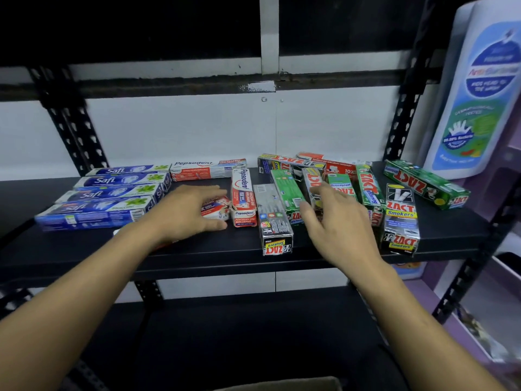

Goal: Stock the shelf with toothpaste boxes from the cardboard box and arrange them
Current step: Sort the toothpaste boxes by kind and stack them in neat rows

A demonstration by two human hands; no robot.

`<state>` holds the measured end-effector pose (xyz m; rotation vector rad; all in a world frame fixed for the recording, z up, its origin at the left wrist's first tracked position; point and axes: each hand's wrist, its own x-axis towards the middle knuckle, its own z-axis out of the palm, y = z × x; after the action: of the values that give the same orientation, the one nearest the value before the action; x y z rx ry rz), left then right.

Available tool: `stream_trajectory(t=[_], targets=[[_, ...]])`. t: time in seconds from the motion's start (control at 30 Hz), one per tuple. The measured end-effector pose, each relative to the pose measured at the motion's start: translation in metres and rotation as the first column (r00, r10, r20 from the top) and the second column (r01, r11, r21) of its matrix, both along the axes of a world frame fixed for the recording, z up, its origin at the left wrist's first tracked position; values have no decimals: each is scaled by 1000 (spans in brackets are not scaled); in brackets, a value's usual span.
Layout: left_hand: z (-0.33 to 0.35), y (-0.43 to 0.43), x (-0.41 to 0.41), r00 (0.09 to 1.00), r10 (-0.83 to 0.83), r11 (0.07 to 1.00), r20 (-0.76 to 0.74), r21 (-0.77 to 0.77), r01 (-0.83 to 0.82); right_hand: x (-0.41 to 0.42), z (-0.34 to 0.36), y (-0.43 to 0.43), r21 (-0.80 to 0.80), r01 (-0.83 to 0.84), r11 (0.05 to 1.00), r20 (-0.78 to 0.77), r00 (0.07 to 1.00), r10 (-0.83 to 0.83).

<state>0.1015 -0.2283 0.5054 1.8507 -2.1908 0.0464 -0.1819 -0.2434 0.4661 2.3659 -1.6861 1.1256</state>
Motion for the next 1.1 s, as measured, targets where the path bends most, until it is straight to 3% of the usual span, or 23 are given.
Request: stream_trajectory(t=[0.13,0.23,0.6,0.93,1.1], targets=[[6,15,15,997,70,997,40,14,-71,22,14,16,23,-230,973,32,973,229],[7,26,26,996,87,996,20,22,-87,40,22,21,45,-331,943,-62,941,333],[0,48,49,994,111,994,-17,-2,-111,88,40,2,328,-292,898,-505,750,428],[-6,59,47,985,118,990,-129,-65,-127,78,29,-1,268,-247,931,-440,829,347],[-1,77,61,973,206,978,-104,36,-204,74,32,0,261,-200,944,-406,865,295]])
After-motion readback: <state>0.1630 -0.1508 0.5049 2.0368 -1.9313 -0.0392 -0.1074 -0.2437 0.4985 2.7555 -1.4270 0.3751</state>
